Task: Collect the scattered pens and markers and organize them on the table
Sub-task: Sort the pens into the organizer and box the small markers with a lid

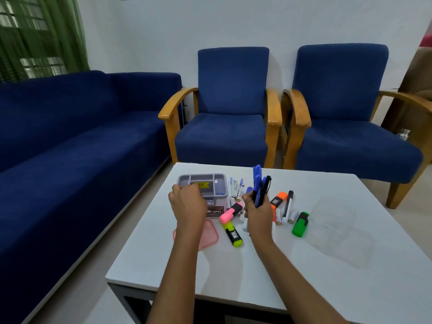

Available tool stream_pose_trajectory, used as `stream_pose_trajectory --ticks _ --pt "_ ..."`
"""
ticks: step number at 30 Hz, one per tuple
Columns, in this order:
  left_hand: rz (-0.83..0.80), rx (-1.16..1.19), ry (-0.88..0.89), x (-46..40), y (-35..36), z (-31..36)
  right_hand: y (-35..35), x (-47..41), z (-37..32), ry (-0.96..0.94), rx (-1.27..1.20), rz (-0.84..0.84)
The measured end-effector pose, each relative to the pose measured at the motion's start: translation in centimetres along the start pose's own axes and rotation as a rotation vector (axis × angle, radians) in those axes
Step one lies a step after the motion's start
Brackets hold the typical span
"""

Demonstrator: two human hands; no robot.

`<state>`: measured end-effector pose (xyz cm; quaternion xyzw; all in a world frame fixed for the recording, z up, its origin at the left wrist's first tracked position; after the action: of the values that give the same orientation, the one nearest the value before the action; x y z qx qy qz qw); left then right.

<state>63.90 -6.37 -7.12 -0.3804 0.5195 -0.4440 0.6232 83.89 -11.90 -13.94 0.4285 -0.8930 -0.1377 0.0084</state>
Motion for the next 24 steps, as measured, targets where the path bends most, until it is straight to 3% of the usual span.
stream_pose_trajectory --ticks 2,4,6,8,10,17,21,24 --pt "0.061 0.024 0.011 -0.1 -0.9 0.0 0.5 -0.9 -2.0 -0.048 -0.017 0.003" --pt "0.129 0.091 0.132 -0.3 -1.9 1.2 1.1 -1.6 -4.1 -0.096 -0.042 -0.013" --pt "-0.001 0.163 0.343 -0.4 -1.3 3.7 1.4 -2.1 -5.3 -0.116 -0.076 -0.009" --pt "-0.174 0.075 0.461 0.1 0.1 5.6 1.5 -2.5 -5.6 -0.112 -0.103 0.001" --pt "-0.15 0.005 0.461 0.1 0.5 6.0 1.4 -2.6 -5.4 -0.099 -0.121 0.017" --pt "-0.022 0.121 0.396 0.1 0.1 5.3 0.8 -2.5 -4.1 -0.064 -0.154 0.064" --pt "-0.132 0.033 0.448 -0.1 0.1 6.0 1.5 -2.7 -4.2 -0.062 -0.145 0.049" --pt "-0.247 -0.215 0.539 -0.5 0.8 7.0 2.0 -2.8 -4.0 -0.052 -0.151 0.036"
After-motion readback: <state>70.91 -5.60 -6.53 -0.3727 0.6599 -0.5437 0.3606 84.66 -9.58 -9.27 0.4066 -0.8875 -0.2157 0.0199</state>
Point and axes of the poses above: each hand's wrist, its own x-axis away from the middle knuckle, its own y-axis out of the palm, z = x × y, the point moved 9 cm from there along -x, towards the middle knuckle, and after that the axes turned 13 degrees about -x, right-handed, at the moved point
